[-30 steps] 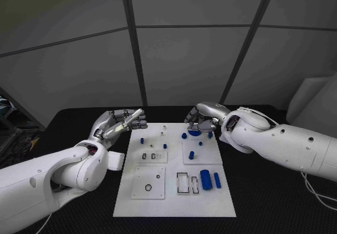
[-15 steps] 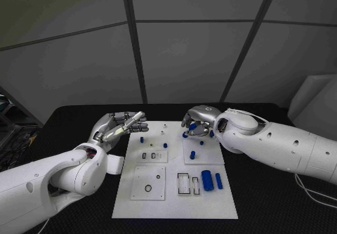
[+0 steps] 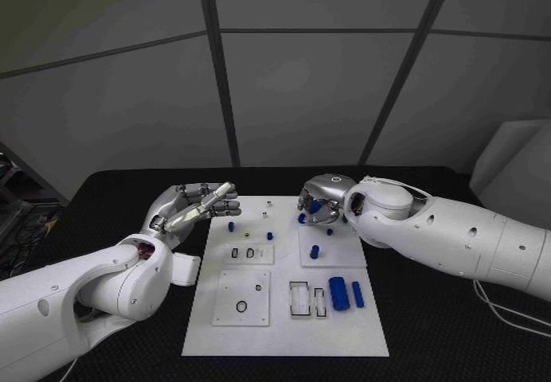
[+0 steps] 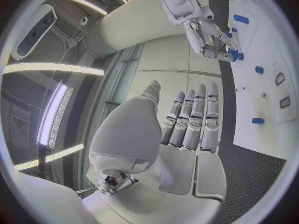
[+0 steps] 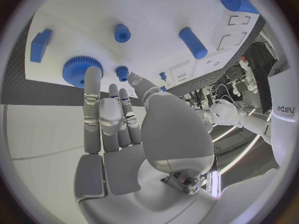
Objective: Assemble the parts on the task board
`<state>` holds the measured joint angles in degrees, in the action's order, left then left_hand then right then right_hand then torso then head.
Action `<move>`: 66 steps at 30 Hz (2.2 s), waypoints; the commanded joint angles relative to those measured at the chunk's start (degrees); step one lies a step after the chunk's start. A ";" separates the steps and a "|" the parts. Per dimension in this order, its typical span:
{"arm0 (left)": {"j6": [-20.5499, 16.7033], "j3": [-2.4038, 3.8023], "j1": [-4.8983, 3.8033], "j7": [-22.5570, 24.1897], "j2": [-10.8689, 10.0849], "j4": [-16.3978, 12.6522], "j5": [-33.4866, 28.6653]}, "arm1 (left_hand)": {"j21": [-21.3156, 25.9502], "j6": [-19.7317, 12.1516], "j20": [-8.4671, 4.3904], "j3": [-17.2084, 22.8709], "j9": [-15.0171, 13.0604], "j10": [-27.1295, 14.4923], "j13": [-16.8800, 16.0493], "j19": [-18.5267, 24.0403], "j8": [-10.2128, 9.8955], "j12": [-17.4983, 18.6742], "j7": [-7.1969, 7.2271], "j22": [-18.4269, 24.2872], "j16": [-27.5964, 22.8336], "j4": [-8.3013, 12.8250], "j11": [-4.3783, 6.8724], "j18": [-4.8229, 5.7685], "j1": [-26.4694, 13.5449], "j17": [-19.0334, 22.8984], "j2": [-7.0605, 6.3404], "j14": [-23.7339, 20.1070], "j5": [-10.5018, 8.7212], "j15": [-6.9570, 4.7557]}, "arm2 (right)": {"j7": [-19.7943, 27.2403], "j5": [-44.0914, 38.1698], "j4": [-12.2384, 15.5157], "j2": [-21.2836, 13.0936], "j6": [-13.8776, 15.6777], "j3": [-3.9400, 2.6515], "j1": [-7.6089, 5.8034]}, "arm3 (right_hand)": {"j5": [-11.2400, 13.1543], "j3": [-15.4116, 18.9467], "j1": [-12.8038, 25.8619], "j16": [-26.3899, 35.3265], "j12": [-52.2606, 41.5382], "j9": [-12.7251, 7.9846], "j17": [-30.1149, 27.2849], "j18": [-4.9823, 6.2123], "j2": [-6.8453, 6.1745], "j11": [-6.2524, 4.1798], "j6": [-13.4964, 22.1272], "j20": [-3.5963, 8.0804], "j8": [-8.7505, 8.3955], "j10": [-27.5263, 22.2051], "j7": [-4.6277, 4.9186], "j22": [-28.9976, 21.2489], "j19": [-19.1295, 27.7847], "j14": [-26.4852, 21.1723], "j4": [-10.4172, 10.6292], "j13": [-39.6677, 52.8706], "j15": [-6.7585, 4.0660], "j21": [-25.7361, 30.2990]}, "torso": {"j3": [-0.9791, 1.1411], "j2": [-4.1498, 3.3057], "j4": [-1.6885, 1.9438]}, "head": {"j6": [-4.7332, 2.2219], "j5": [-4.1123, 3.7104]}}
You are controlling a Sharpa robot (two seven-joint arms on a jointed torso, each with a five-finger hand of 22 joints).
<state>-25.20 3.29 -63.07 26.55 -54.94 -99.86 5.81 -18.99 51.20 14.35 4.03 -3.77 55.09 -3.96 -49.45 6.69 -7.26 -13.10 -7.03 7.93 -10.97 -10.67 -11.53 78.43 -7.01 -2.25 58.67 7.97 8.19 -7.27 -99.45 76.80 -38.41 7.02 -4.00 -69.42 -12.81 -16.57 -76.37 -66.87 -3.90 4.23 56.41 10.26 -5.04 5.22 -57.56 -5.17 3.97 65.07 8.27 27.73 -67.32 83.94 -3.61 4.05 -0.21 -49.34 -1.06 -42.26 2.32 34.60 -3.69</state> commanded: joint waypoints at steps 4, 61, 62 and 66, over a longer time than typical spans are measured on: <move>1.12 0.06 -0.09 0.11 -0.01 -0.15 0.46 | 0.12 0.02 0.06 -0.09 0.07 -0.12 0.09 -0.38 -0.32 0.23 -0.89 0.08 -0.44 0.40 -0.36 1.08 0.14 -0.09 0.44 -0.26 -0.26 0.20 | -0.82 -1.08 -0.86 0.74 -1.83 -0.03 -0.12 | -0.12 -0.85 -0.11 -1.86 0.06 0.04 1.96 -0.58 -0.20 -0.08 -0.07 -0.10 -0.14 -0.33 0.15 2.16 -0.56 2.43 0.08 0.03 0.38 -1.94 | 0.10 -0.19 0.22 | 0.10 0.24; 1.33 0.06 -0.11 -0.51 -0.21 0.22 0.46 | 0.43 -0.24 0.19 -0.17 0.07 -0.52 0.11 -0.27 -0.83 0.72 -1.18 0.34 -1.07 0.53 -0.61 1.10 -0.02 -0.20 0.85 -0.46 -0.23 0.39 | 0.30 0.09 -0.17 1.34 5.61 -0.02 -0.10 | 1.28 -9.42 -2.55 -9.63 -0.41 0.81 10.16 -1.57 0.91 -0.46 -4.41 -0.18 0.87 4.66 0.73 12.45 -1.18 2.58 -0.23 0.51 0.06 -11.60 | 0.18 -0.63 0.05 | 0.61 1.08; 1.34 0.06 -0.11 -0.53 -0.21 0.25 0.46 | 0.43 -0.24 0.19 -0.17 0.07 -0.52 0.11 -0.27 -0.83 0.72 -1.18 0.34 -1.07 0.53 -0.61 1.10 -0.02 -0.20 0.85 -0.46 -0.23 0.39 | -0.10 0.04 0.04 1.33 6.61 -0.02 -0.10 | 1.29 -9.47 -2.58 -9.73 -0.36 0.80 10.29 -1.59 0.86 -0.45 -4.40 -0.17 0.84 4.61 0.73 12.62 -1.23 2.60 -0.28 0.49 0.07 -11.73 | 0.19 -0.64 0.07 | 0.58 1.26; 1.43 0.06 -0.11 -0.59 -0.17 0.33 0.46 | 0.45 -0.23 0.20 -0.13 0.07 -0.53 0.10 -0.28 -0.87 0.76 -1.19 0.36 -1.12 0.59 -0.62 1.10 0.03 -0.22 0.96 -0.44 -0.23 0.39 | -1.21 -0.37 -0.14 1.84 9.00 -0.03 -0.12 | 1.36 -9.60 -2.57 -9.89 -0.24 0.79 10.48 -1.63 0.81 -0.40 -4.38 -0.17 0.78 4.50 0.76 12.94 -1.29 2.63 -0.30 0.46 0.11 -11.99 | 0.20 -0.72 0.19 | 0.61 1.40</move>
<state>-24.56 3.30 -63.09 25.91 -55.13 -99.52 5.88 -18.76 51.19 14.35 3.88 -3.78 54.67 -3.93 -49.45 6.22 -6.76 -13.10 -6.72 7.11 -10.82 -11.09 -11.51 78.50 -7.13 -1.71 58.46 7.96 8.40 -7.31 -99.42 76.66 -36.75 11.25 -3.99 -69.41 -11.63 -25.76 -78.58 -76.37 -4.09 5.00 66.84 9.32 -4.19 4.70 -61.60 -5.31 4.81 69.32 9.01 40.62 -68.31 83.94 -3.93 4.54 -0.21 -60.95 -0.85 -42.90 2.37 35.21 -2.33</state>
